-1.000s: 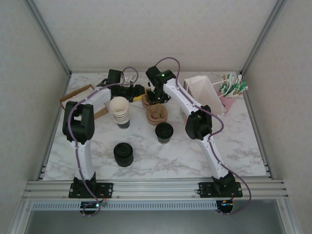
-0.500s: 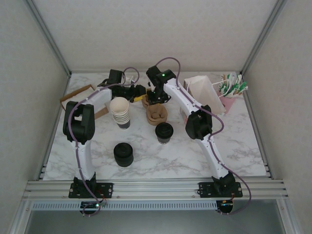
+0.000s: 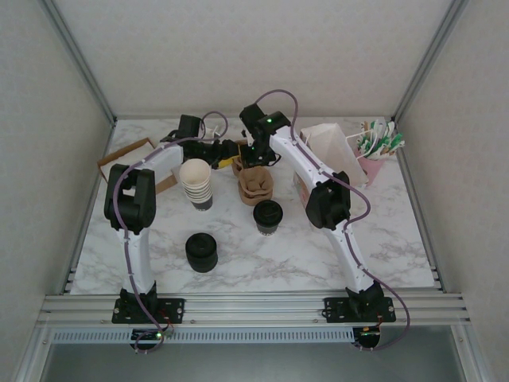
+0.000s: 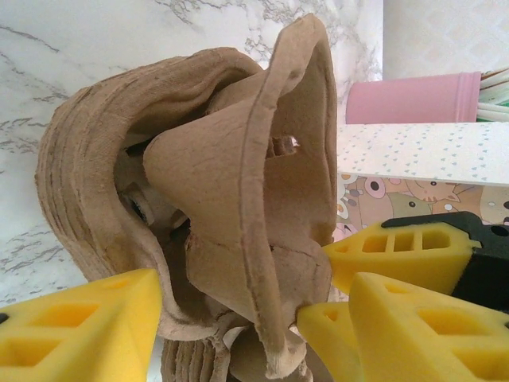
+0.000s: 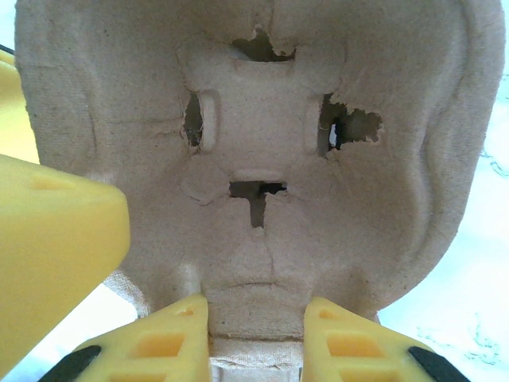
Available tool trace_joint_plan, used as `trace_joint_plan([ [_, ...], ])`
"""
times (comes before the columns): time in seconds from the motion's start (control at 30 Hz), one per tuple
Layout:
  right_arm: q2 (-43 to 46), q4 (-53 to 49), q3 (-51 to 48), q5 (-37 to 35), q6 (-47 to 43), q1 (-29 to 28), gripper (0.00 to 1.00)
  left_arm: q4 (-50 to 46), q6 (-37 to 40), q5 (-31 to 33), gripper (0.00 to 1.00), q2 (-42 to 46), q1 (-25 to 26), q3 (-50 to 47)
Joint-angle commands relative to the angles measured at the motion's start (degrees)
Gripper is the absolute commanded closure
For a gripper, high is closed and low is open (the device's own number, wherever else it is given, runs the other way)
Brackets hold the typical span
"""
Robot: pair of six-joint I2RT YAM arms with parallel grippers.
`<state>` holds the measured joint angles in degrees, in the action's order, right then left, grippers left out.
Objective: Pack the takeout coffee
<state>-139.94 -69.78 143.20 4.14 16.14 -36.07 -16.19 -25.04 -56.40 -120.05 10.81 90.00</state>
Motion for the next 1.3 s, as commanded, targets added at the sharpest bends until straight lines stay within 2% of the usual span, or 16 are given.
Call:
trace_joint_plan([
  [0.0, 2.22, -0.33, -0.65, -1.4, 0.76, 0.2, 0.74, 0.1, 0.78, -1.12, 0.36, -0.49, 0.39, 0.11],
  [0.37, 3.68, -1.33, -0.6, -2.26, 0.56, 0.14, 0.74, 3.52, -1.54, -1.98, 0.28, 2.93, 0.07, 1.17],
  [0.73, 7.09, -0.81, -1.0, -2.97, 0.08, 0.19, 0.75, 9.42, -7.48, 2.15, 0.08, 7.31, -2.43, 2.64],
  [0.8, 7.85, -0.45, -1.14, -2.88, 0.03, 0.18, 0.75, 10.76, -8.88, 3.25, 0.0, 8.35, -3.08, 2.85],
  [1.03, 10.45, 0.8, -0.99, -1.91, -0.58, -0.01, 0.75, 14.39, -12.54, 7.91, 0.0, 12.97, -5.49, 1.68],
  [1.27, 14.79, 3.26, -1.19, 2.98, -1.21, -0.8, 0.75, 15.86, -14.06, 10.76, 0.0, 17.83, -7.17, -1.01],
])
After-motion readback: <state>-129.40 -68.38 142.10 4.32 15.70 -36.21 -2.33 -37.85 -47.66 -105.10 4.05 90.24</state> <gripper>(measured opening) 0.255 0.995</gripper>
